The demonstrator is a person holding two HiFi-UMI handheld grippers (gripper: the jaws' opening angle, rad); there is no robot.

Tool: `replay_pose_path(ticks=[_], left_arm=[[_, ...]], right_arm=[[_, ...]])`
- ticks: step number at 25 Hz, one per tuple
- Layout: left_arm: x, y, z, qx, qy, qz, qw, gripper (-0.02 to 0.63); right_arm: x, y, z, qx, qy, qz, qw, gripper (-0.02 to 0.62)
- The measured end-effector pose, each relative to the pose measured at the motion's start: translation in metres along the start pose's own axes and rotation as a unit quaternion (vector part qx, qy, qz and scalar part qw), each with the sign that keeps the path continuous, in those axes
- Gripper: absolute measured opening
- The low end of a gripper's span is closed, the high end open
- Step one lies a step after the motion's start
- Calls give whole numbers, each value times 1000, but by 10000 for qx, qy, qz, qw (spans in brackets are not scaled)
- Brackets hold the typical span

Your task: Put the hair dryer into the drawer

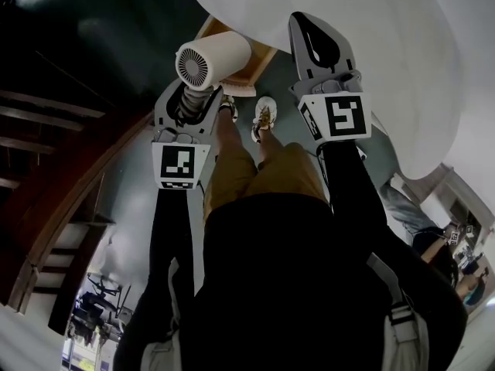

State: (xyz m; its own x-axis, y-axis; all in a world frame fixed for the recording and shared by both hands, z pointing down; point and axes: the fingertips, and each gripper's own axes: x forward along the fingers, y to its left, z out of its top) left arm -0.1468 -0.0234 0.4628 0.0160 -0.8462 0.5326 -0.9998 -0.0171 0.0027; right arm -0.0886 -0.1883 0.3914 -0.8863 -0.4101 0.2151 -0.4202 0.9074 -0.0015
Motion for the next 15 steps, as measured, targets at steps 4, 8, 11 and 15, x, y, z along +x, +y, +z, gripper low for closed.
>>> replay_pose_path(ticks=[4, 8, 11, 15], left_arm=[[7, -3, -21, 294, 405, -133, 9987, 259], [11, 4, -43, 804, 1001, -154, 9916, 259], [17, 7, -58, 942, 1326, -231, 9864, 259], [26, 11, -74, 1333, 1763, -289, 9748, 259]], right_arm=[[1, -3, -8, 47, 80, -52, 9999, 28], [1, -9, -12, 126, 145, -157, 9997, 28], [0, -13, -16, 155, 181, -214, 9995, 28], [-3, -17, -17, 172, 209, -290, 9992, 28]])
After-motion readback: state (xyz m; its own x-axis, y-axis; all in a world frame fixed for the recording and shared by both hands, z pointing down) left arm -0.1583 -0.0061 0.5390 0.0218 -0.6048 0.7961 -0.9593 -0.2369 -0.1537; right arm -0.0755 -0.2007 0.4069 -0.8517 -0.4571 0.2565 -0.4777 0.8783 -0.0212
